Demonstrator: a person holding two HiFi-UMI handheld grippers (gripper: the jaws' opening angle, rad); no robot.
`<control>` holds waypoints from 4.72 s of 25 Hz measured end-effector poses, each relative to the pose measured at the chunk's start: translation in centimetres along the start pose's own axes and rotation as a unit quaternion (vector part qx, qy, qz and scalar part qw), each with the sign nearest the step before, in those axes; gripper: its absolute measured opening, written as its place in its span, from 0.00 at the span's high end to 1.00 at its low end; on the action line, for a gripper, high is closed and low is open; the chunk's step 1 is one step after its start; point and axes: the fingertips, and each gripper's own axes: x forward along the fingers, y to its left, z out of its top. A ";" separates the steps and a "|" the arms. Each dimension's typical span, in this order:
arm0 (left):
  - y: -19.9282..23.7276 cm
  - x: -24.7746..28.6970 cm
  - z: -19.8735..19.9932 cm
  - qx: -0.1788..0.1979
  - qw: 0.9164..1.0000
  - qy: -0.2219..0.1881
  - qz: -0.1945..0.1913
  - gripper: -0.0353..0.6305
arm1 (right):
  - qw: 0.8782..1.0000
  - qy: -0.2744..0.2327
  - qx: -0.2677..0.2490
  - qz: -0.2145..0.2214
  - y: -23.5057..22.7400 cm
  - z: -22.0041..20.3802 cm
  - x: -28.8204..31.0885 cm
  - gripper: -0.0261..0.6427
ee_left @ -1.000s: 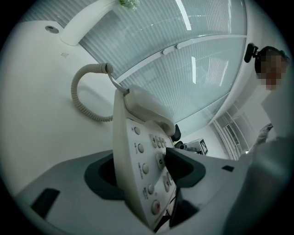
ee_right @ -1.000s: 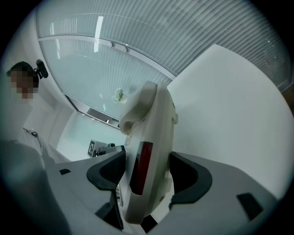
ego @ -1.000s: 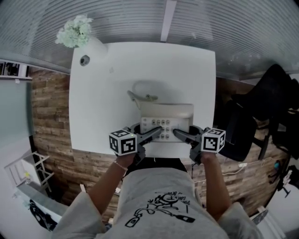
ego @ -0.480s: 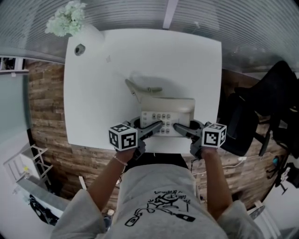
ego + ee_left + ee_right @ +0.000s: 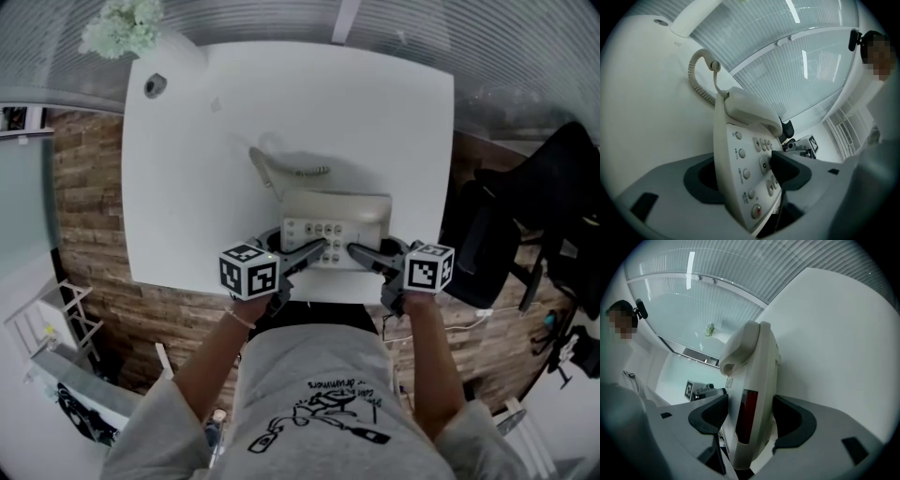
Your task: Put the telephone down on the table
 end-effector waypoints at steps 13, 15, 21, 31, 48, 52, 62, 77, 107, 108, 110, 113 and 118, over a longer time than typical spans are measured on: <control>1.2 0.1 -0.4 0.026 0.997 0.028 0.060 0.46 | 1.000 0.013 -0.003 -0.021 -1.0 -0.5 0.4 0.49; 1.2 0.0 -0.4 0.032 0.997 0.031 0.070 0.45 | 1.000 0.014 -0.002 -0.024 -1.0 -0.6 0.4 0.49; 1.6 -0.3 -0.3 0.048 0.993 0.036 0.100 0.42 | 0.999 0.020 -0.002 -0.037 -0.9 -0.7 0.5 0.49; 2.0 -0.6 -0.2 0.059 0.989 0.033 0.128 0.39 | 0.998 0.023 -0.014 -0.065 -1.0 -0.6 0.4 0.49; 2.7 -0.8 -0.3 0.061 0.985 0.043 0.158 0.37 | 0.993 0.025 -0.027 -0.116 -1.1 -0.7 0.4 0.49; 2.8 -0.8 -0.4 0.061 0.983 0.045 0.165 0.36 | 0.990 0.027 -0.036 -0.133 -1.4 -0.7 0.2 0.49; 3.0 -0.8 -0.5 0.083 0.978 0.052 0.182 0.35 | 0.985 0.028 -0.056 -0.162 -1.4 -0.5 0.1 0.49; 0.0 -3.1 1.2 0.104 0.981 0.029 0.161 0.37 | 0.946 -0.021 -0.199 -0.254 0.6 2.7 -4.6 0.58; -27.0 -13.3 11.4 0.350 0.912 -0.208 -0.047 0.94 | 0.871 -0.225 -0.420 -0.123 29.8 8.1 -10.1 0.88; -27.7 -13.7 11.5 0.357 0.908 -0.213 -0.049 0.94 | 0.866 -0.229 -0.427 -0.120 30.5 8.2 -10.3 0.89; -28.7 -14.2 11.9 0.364 0.903 -0.222 -0.050 0.94 | 0.861 -0.237 -0.435 -0.114 31.7 8.4 -10.8 0.89; -29.9 -15.1 12.8 0.366 0.900 -0.231 -0.049 0.94 | 0.859 -0.247 -0.436 -0.108 33.0 8.7 -11.6 0.89; -32.0 -16.1 13.4 0.386 0.888 -0.244 -0.051 0.94 | 0.851 -0.262 -0.442 -0.106 34.1 8.9 -12.6 0.90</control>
